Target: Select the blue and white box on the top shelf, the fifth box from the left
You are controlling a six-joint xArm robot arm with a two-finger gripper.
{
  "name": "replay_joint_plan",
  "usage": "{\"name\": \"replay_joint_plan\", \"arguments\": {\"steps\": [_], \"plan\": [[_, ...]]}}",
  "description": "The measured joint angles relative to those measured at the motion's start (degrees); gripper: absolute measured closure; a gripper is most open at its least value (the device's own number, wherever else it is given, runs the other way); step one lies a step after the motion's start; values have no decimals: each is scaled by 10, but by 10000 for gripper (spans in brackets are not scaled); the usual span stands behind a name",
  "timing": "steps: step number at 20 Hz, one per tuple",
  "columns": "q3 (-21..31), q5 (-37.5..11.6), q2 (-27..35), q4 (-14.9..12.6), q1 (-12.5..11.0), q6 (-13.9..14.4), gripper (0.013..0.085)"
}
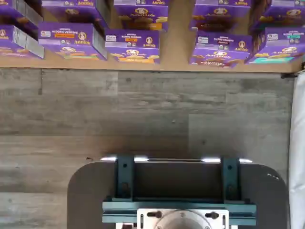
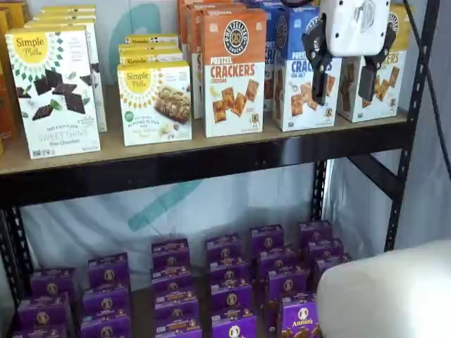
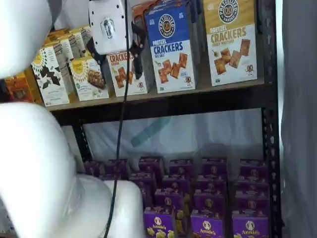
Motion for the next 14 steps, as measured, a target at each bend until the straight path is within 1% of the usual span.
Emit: {"name": "replay_joint_plan", "arguments": {"steps": [5,7,11,14], "plan": [[1,-2,0,10,-8,-4,130],[2,-7,1,10,-7,-3,130],[5,-38,5,10,-10,-6,130],[-10,-61,24,-2,-4,-6,130]]}}
